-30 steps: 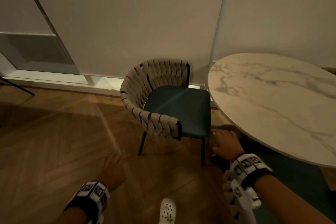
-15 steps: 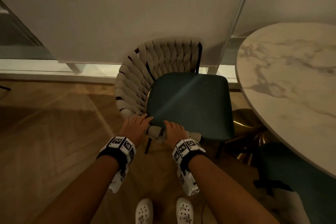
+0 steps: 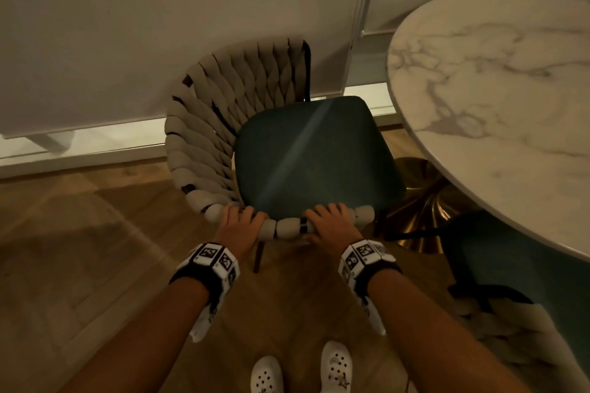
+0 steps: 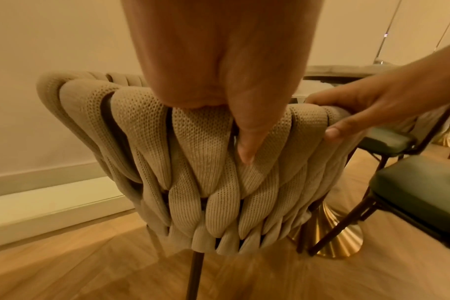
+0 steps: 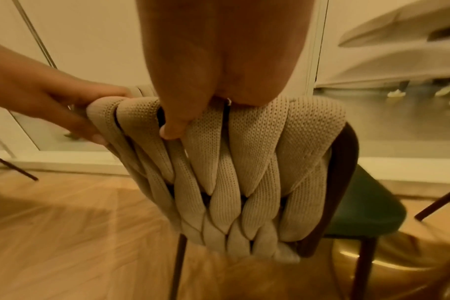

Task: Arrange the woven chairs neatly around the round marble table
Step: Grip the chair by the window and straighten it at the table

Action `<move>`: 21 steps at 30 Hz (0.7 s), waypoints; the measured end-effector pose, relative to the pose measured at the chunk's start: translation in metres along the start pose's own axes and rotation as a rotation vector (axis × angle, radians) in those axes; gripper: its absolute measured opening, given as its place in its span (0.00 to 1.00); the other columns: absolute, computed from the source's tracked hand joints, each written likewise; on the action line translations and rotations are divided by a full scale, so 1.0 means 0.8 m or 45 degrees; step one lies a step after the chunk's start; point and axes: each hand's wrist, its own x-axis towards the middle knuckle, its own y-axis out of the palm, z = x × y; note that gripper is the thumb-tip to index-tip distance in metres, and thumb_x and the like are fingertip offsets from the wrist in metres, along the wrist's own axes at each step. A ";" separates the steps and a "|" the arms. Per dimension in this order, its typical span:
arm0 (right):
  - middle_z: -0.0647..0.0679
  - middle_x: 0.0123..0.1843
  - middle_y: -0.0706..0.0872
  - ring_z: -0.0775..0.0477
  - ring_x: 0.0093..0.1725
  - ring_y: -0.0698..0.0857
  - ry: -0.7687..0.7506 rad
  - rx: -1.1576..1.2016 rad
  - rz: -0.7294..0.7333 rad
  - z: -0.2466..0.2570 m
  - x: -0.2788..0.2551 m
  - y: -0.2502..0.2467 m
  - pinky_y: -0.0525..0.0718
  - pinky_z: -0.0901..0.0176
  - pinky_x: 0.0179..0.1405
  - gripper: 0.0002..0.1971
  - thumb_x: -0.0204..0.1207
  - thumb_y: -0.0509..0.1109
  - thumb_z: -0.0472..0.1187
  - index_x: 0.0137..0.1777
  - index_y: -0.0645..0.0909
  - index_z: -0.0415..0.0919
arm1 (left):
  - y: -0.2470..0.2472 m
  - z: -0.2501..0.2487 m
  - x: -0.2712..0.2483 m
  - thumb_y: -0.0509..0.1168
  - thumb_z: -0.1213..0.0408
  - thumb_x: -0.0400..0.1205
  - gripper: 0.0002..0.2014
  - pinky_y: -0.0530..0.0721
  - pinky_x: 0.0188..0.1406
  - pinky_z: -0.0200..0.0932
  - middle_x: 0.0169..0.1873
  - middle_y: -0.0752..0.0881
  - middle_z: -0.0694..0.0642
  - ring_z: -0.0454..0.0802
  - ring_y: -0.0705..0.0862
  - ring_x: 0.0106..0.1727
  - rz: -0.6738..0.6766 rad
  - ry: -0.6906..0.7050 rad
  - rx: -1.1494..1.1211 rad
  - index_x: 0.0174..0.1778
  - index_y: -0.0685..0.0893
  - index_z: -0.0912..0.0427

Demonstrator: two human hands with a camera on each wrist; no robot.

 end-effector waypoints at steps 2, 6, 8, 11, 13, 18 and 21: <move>0.42 0.64 0.79 0.39 0.63 0.75 0.024 0.000 0.027 -0.017 -0.001 -0.013 0.64 0.44 0.69 0.20 0.78 0.64 0.55 0.66 0.70 0.47 | -0.001 -0.017 0.011 0.76 0.63 0.69 0.22 0.72 0.65 0.65 0.52 0.83 0.59 0.65 0.80 0.54 0.005 -0.005 -0.074 0.59 0.82 0.54; 0.42 0.62 0.79 0.40 0.64 0.75 0.045 0.027 0.028 -0.012 -0.011 -0.014 0.65 0.44 0.71 0.19 0.78 0.64 0.53 0.65 0.70 0.47 | 0.009 -0.019 0.004 0.69 0.63 0.76 0.20 0.66 0.68 0.62 0.59 0.81 0.59 0.63 0.76 0.62 -0.044 -0.023 -0.129 0.65 0.79 0.52; 0.41 0.61 0.80 0.40 0.63 0.75 0.042 0.071 -0.005 -0.007 -0.025 -0.003 0.64 0.44 0.71 0.19 0.78 0.65 0.52 0.66 0.71 0.47 | 0.014 -0.014 -0.007 0.77 0.66 0.67 0.23 0.71 0.60 0.61 0.51 0.86 0.59 0.63 0.82 0.54 -0.050 0.027 -0.168 0.58 0.83 0.51; 0.40 0.59 0.81 0.38 0.61 0.76 0.055 0.171 -0.056 -0.003 -0.041 0.010 0.65 0.41 0.73 0.18 0.77 0.66 0.49 0.65 0.74 0.46 | 0.025 -0.006 -0.019 0.84 0.66 0.49 0.37 0.66 0.51 0.51 0.41 0.89 0.54 0.56 0.82 0.46 -0.063 0.184 -0.103 0.53 0.77 0.47; 0.42 0.59 0.81 0.40 0.62 0.76 0.092 0.216 -0.102 0.001 -0.042 0.012 0.63 0.43 0.74 0.18 0.77 0.66 0.49 0.66 0.74 0.46 | 0.020 -0.004 -0.018 0.85 0.66 0.44 0.42 0.64 0.48 0.48 0.37 0.89 0.53 0.52 0.74 0.46 -0.102 0.251 -0.108 0.52 0.74 0.48; 0.41 0.54 0.85 0.39 0.58 0.80 0.114 0.272 -0.200 0.016 -0.043 0.022 0.68 0.37 0.71 0.18 0.72 0.73 0.46 0.61 0.79 0.46 | 0.031 0.005 -0.022 0.83 0.66 0.46 0.39 0.64 0.49 0.48 0.35 0.90 0.52 0.51 0.70 0.48 -0.211 0.336 -0.074 0.51 0.72 0.48; 0.42 0.47 0.88 0.39 0.49 0.86 0.124 0.257 -0.239 0.021 -0.045 0.031 0.77 0.34 0.63 0.19 0.64 0.79 0.45 0.55 0.83 0.46 | 0.044 0.013 -0.027 0.60 0.64 0.65 0.19 0.65 0.50 0.47 0.39 0.88 0.51 0.52 0.71 0.49 -0.390 0.318 -0.088 0.52 0.73 0.48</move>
